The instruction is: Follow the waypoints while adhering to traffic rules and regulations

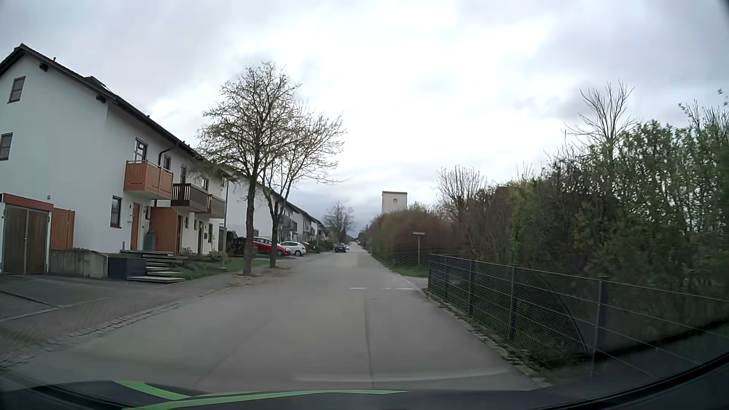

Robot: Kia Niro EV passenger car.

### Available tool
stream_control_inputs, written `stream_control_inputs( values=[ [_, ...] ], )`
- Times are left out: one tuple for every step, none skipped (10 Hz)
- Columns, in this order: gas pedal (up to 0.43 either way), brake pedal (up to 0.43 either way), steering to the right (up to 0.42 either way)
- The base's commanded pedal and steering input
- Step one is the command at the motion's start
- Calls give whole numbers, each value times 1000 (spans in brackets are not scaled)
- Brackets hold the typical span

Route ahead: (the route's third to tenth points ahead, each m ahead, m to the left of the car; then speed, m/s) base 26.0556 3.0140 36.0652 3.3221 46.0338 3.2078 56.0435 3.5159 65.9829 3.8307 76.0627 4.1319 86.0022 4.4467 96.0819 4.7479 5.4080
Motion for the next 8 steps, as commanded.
stream_control_inputs(
  values=[
    [0, 0, 0],
    [0, 0, -1],
    [0, 0, -1],
    [0, 0, -1],
    [0, 0, -1],
    [0, 0, -1],
    [0, 0, 0],
    [0, 0, -1]
  ],
)
